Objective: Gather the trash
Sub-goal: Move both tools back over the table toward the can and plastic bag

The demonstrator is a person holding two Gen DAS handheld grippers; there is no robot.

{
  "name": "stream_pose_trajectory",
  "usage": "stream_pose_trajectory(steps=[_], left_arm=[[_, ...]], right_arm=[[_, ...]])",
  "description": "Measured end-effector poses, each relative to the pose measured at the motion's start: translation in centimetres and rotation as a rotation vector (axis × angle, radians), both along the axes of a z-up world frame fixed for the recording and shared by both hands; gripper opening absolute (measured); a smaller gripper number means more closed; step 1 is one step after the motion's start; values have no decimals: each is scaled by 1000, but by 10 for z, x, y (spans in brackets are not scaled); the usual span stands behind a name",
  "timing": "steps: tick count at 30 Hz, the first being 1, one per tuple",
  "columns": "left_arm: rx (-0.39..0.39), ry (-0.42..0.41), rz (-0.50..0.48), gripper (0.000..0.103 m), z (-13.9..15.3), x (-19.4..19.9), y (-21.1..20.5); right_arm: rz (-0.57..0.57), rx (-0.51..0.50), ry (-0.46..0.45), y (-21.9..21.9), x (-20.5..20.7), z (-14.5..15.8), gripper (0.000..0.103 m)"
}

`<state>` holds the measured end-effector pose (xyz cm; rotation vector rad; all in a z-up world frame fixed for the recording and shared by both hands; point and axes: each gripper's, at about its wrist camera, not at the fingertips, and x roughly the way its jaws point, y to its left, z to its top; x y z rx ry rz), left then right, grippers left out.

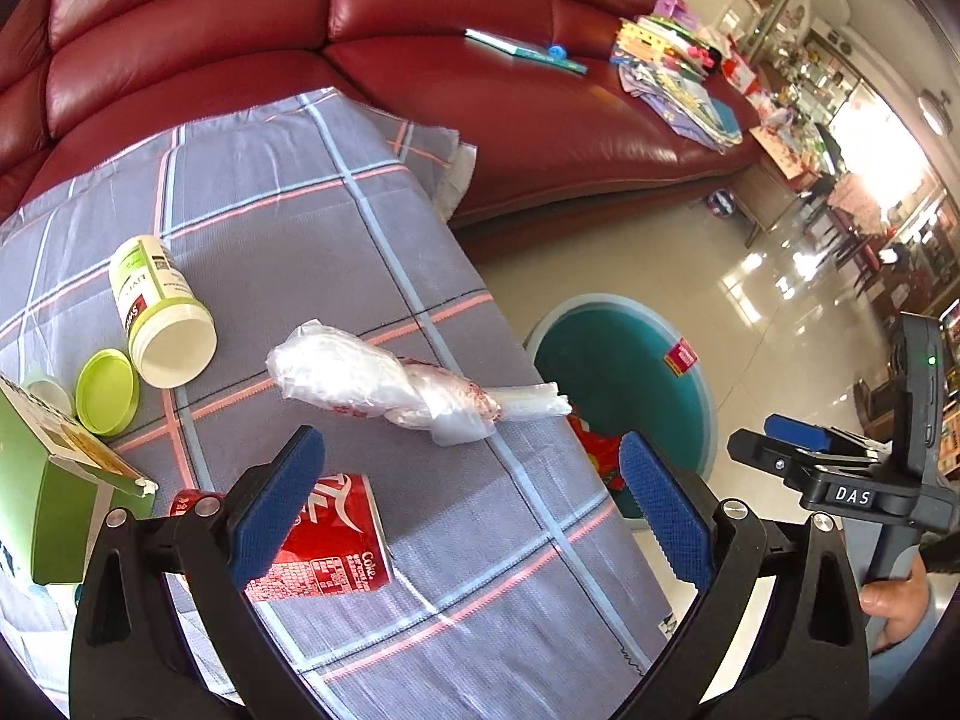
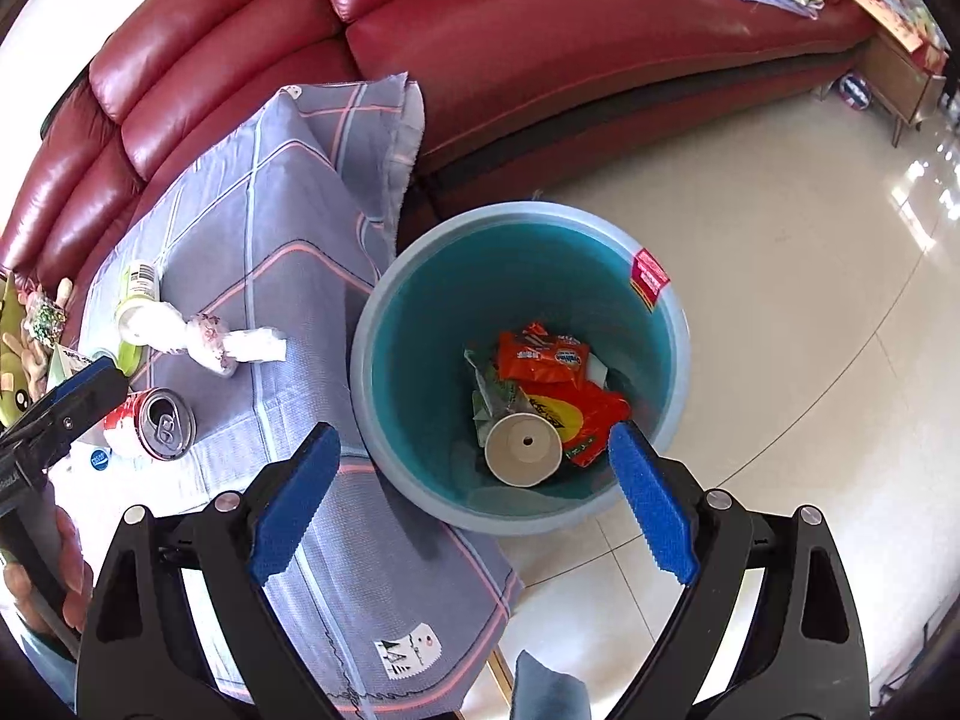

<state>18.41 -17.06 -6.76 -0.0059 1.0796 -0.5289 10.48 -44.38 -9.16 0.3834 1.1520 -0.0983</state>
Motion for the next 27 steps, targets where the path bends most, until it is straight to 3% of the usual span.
stream_pose_trajectory(steps=[6,13,19,27], left_arm=[[-3,46,-7,99,-14,-1,14],[19,25,-31,99,-18,-20,31],[15,44,-37,99,-23,-49,51],[-4,117,51,99,-42,-87,97]], right_arm=[[52,-13,4,22,22,2,87],[116,19,-4,53,46,3,87],[157,29,-8,78,43,5,87],[214,30,-3,112,25,2,87]])
